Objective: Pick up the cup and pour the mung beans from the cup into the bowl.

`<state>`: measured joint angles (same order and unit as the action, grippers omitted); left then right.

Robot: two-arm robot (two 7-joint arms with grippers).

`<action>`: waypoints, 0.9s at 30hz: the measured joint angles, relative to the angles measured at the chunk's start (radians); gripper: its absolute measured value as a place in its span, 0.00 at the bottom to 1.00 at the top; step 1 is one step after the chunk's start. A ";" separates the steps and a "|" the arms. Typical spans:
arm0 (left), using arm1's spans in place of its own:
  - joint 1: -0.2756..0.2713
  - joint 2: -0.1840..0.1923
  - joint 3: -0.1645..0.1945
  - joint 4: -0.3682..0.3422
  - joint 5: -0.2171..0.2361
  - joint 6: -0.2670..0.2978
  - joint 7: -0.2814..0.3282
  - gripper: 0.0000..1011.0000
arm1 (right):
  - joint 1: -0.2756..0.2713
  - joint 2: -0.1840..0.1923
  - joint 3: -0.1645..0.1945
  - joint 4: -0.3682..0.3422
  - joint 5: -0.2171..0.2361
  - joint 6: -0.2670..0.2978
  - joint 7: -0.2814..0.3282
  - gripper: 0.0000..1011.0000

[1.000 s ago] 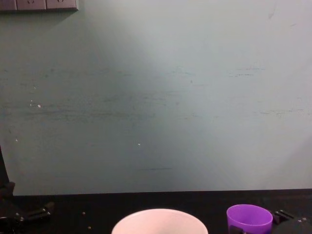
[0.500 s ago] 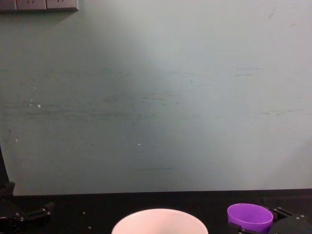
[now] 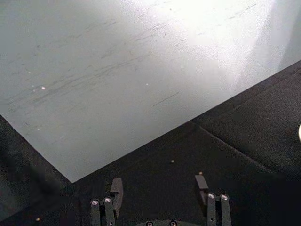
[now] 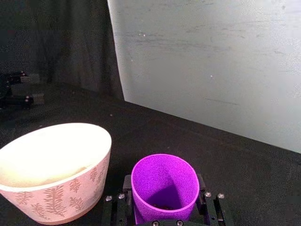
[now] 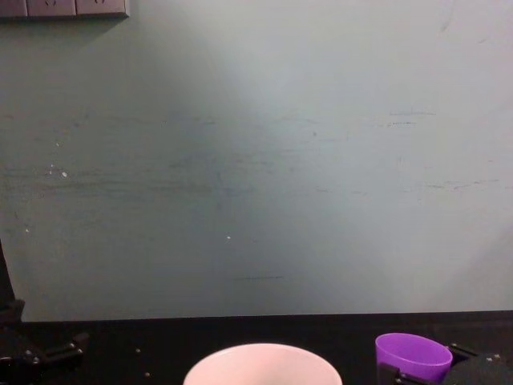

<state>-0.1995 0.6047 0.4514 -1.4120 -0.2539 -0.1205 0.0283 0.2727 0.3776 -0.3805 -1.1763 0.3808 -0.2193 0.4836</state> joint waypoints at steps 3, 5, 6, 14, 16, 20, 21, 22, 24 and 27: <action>0.000 0.000 0.000 0.000 0.000 0.000 0.000 0.99 | -0.005 0.002 0.002 -0.011 0.000 0.002 0.000 0.75; 0.000 0.000 0.000 0.000 0.000 0.000 0.000 0.99 | -0.020 0.008 0.010 -0.047 -0.004 0.014 -0.001 0.73; 0.000 0.000 0.000 0.000 0.000 0.000 0.000 0.99 | -0.026 0.012 0.013 -0.061 -0.005 0.019 -0.002 0.73; 0.000 0.000 0.000 0.000 0.000 0.000 0.000 0.99 | -0.075 0.052 0.060 -0.232 -0.015 0.105 -0.040 0.72; 0.000 0.000 0.000 0.000 0.000 0.000 0.000 0.99 | -0.084 0.066 0.079 -0.283 -0.015 0.133 -0.052 0.72; 0.000 0.000 0.000 0.000 0.000 0.000 0.000 0.99 | -0.092 0.097 0.117 -0.387 -0.010 0.186 -0.071 0.72; 0.000 0.000 0.000 0.000 0.000 0.000 0.000 0.99 | -0.093 0.102 0.123 -0.403 -0.010 0.194 -0.074 0.72; 0.000 0.000 0.000 0.000 0.000 0.000 0.000 0.99 | -0.094 0.107 0.130 -0.420 -0.009 0.201 -0.077 0.72; 0.000 0.000 0.000 0.000 0.000 0.000 0.000 0.99 | -0.094 0.120 0.148 -0.462 -0.008 0.222 -0.085 0.72; 0.000 0.000 0.000 0.000 0.000 0.000 0.000 0.99 | -0.091 0.135 0.169 -0.506 -0.003 0.246 -0.094 0.72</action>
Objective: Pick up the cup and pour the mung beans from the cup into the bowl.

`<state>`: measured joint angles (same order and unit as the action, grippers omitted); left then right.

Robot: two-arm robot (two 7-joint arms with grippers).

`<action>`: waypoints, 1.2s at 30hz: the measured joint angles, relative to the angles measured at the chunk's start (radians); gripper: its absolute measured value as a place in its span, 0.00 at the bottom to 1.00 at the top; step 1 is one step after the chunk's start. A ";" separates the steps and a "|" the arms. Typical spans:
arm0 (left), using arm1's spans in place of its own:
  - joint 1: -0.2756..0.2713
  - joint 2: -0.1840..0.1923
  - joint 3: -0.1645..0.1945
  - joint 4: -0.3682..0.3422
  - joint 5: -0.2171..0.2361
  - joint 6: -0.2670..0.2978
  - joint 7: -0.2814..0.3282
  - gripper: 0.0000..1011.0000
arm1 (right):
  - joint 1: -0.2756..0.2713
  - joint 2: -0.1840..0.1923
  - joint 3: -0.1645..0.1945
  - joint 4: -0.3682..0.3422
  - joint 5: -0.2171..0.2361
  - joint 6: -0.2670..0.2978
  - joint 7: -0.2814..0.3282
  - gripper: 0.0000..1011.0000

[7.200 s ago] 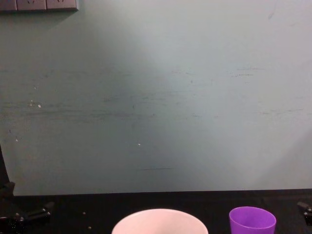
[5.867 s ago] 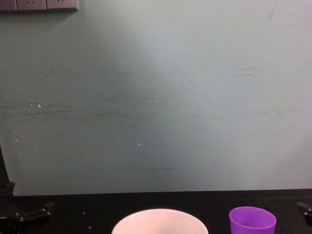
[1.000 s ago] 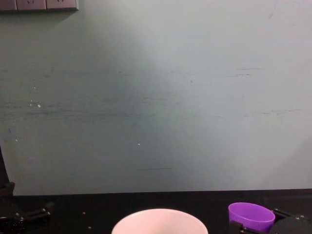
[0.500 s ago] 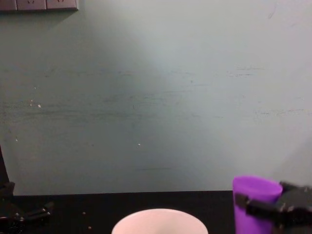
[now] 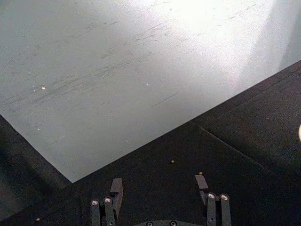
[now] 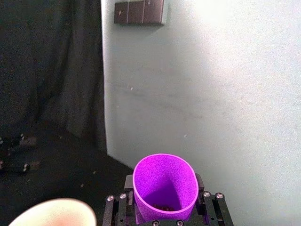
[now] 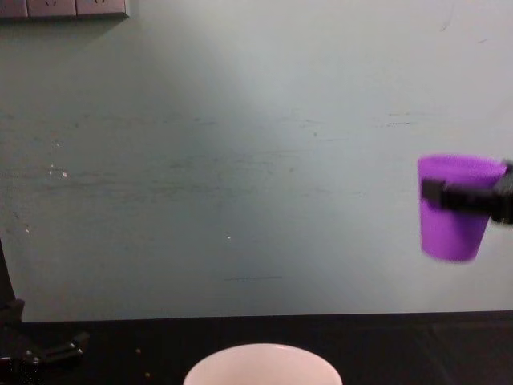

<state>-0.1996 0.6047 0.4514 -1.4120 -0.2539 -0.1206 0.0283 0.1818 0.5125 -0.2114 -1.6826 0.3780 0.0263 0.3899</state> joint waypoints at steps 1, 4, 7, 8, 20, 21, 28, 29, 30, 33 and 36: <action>0.000 0.000 0.000 0.000 0.000 0.000 0.000 0.99 | 0.001 0.004 0.004 -0.009 0.001 0.005 -0.002 0.72; 0.000 0.000 0.000 0.000 0.000 0.000 0.000 0.99 | 0.004 0.015 0.016 -0.036 0.002 0.022 -0.003 0.72; 0.000 0.000 0.000 0.000 0.000 0.000 0.000 0.99 | 0.007 0.025 0.022 -0.050 0.008 0.035 0.000 0.72; 0.000 0.000 0.000 0.000 0.000 0.000 0.000 0.99 | 0.008 0.027 0.023 -0.051 0.010 0.036 0.004 0.72; 0.000 0.000 0.000 0.000 0.000 0.000 0.000 0.99 | 0.008 0.030 0.026 -0.059 0.013 0.040 0.007 0.72; 0.000 0.000 0.000 0.000 0.000 0.000 0.000 0.99 | 0.008 0.030 0.027 -0.059 0.012 0.040 0.007 0.72; 0.000 0.000 0.000 0.000 0.000 0.000 0.000 0.99 | 0.008 0.030 0.027 -0.061 0.011 0.041 0.005 0.72; 0.000 0.000 0.000 0.000 0.000 0.000 0.000 0.99 | 0.008 0.030 0.027 -0.061 0.010 0.041 0.005 0.72; 0.000 0.000 0.000 0.000 0.000 0.000 0.000 0.99 | 0.008 0.030 0.027 -0.061 0.010 0.041 0.005 0.72; 0.000 0.000 0.000 0.000 0.000 0.000 0.000 0.99 | 0.007 0.030 0.028 -0.062 0.010 0.042 0.004 0.72; 0.000 0.000 0.000 0.000 0.000 0.000 0.000 0.99 | 0.007 0.030 0.028 -0.062 0.010 0.042 0.004 0.72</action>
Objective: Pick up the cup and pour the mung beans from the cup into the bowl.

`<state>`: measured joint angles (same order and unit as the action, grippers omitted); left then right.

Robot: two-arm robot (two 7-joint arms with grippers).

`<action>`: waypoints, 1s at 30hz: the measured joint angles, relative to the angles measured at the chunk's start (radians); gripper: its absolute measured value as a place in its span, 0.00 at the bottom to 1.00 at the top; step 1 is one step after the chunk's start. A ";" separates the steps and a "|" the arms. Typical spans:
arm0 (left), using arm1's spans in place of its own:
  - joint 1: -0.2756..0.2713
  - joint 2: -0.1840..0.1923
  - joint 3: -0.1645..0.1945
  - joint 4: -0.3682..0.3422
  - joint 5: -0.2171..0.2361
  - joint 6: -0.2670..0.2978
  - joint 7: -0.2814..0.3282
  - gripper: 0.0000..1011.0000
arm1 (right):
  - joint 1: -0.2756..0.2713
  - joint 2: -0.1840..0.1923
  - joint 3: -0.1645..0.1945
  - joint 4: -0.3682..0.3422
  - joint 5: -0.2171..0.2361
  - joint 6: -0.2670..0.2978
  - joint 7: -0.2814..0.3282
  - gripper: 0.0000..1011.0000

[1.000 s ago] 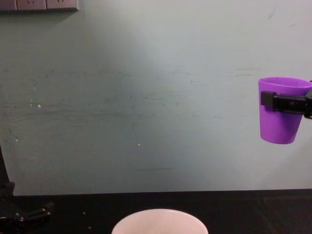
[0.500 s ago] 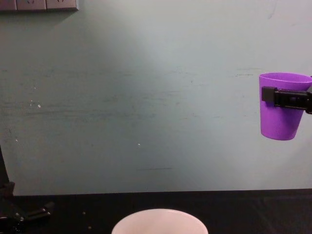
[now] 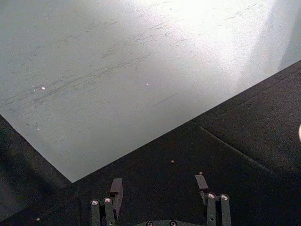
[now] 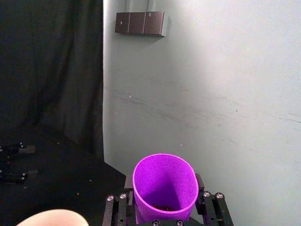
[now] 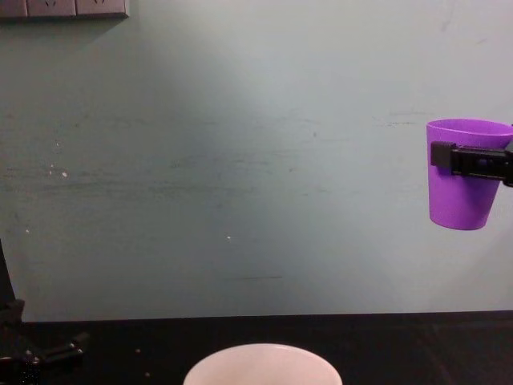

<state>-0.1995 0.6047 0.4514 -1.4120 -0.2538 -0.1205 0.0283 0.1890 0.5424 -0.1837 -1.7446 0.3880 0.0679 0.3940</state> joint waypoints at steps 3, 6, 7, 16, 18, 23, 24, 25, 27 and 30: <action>0.000 0.000 0.000 0.000 0.000 0.000 0.000 0.99 | 0.000 0.000 0.000 0.000 0.000 0.000 0.000 0.72; 0.000 0.000 0.000 0.000 0.000 0.000 0.000 0.99 | 0.000 0.000 0.000 -0.001 0.000 0.000 -0.001 0.72; 0.000 0.000 0.000 0.000 0.000 0.000 0.000 0.99 | 0.000 0.000 0.000 -0.001 -0.001 0.000 -0.001 0.72; 0.000 0.000 0.000 0.000 0.000 0.000 0.000 0.99 | 0.000 0.000 0.000 -0.001 -0.001 0.000 -0.002 0.72; 0.000 0.000 0.000 0.000 0.000 0.000 0.000 0.99 | 0.000 0.000 0.000 -0.001 -0.001 0.000 -0.002 0.72; 0.000 0.000 0.000 0.000 0.000 0.000 0.000 0.99 | 0.000 0.000 0.000 -0.001 -0.001 0.000 -0.002 0.72; 0.000 0.000 0.000 0.000 0.000 0.000 0.000 0.99 | 0.000 0.000 0.000 -0.001 -0.001 0.000 -0.002 0.72; 0.000 0.000 0.000 0.000 0.000 0.000 0.000 0.99 | 0.000 0.000 0.000 -0.001 -0.001 0.000 -0.002 0.72; 0.000 0.000 0.000 0.000 0.000 0.000 0.000 0.99 | 0.000 0.000 0.000 -0.001 -0.001 0.000 -0.002 0.72; 0.000 0.000 0.000 0.000 0.000 0.000 0.000 0.99 | 0.000 0.000 0.000 -0.001 -0.001 0.000 -0.001 0.72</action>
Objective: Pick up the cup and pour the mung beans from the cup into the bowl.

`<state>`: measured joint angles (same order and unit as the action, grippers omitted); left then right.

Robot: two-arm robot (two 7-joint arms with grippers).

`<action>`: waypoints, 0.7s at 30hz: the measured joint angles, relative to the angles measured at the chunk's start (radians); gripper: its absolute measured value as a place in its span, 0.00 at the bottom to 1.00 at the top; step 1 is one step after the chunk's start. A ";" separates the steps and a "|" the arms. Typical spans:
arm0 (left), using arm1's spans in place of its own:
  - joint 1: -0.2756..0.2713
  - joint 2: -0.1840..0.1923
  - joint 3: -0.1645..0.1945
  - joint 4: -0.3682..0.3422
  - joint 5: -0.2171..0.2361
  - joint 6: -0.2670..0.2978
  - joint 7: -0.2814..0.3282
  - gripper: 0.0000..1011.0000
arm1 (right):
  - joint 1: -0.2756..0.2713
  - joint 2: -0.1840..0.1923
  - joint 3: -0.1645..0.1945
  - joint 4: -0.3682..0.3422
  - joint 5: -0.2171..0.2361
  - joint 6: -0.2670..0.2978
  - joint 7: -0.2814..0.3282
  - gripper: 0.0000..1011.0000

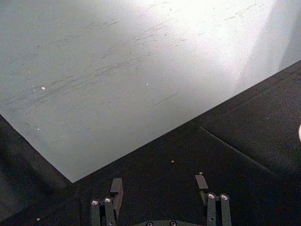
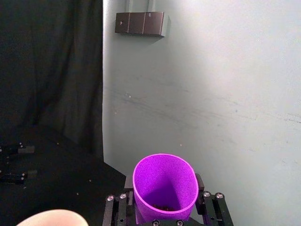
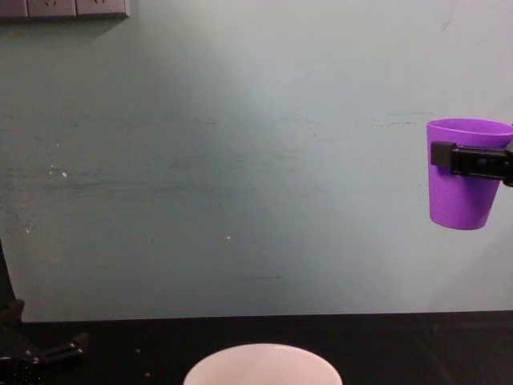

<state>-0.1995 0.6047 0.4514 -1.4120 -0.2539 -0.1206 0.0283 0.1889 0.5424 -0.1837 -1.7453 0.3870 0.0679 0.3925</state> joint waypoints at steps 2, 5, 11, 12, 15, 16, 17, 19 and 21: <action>0.000 0.000 0.000 0.000 0.000 0.000 0.000 0.99 | 0.000 0.000 0.000 0.000 0.000 0.000 0.000 0.72; 0.000 0.000 0.000 0.000 0.000 0.000 0.000 0.99 | 0.000 0.000 0.000 0.000 0.000 0.000 0.000 0.72; 0.000 0.000 0.000 0.000 0.000 0.000 0.000 0.99 | 0.000 0.000 0.000 0.000 0.000 0.000 0.000 0.72; 0.000 0.000 0.000 0.000 0.000 0.000 0.000 0.99 | 0.000 0.000 0.000 0.000 0.000 0.000 0.000 0.72; 0.000 0.000 0.000 0.000 0.000 0.000 0.000 0.99 | 0.000 0.000 0.000 0.000 0.000 0.000 0.000 0.72; 0.000 0.000 0.000 0.000 0.000 0.000 0.000 0.99 | 0.000 0.000 0.000 0.000 0.000 0.000 0.000 0.72; 0.000 0.000 0.000 0.000 0.000 0.000 0.000 0.99 | 0.000 0.000 0.000 0.000 0.000 0.000 0.000 0.72; 0.000 0.000 0.000 0.000 0.000 0.000 0.000 0.99 | 0.000 0.000 0.000 0.000 0.000 0.000 0.000 0.72; 0.000 0.000 0.000 0.000 0.000 0.000 0.000 0.99 | 0.000 0.000 0.000 0.000 0.000 0.000 0.000 0.72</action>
<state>-0.1995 0.6047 0.4514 -1.4120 -0.2539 -0.1205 0.0283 0.1889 0.5424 -0.1837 -1.7453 0.3870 0.0678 0.3923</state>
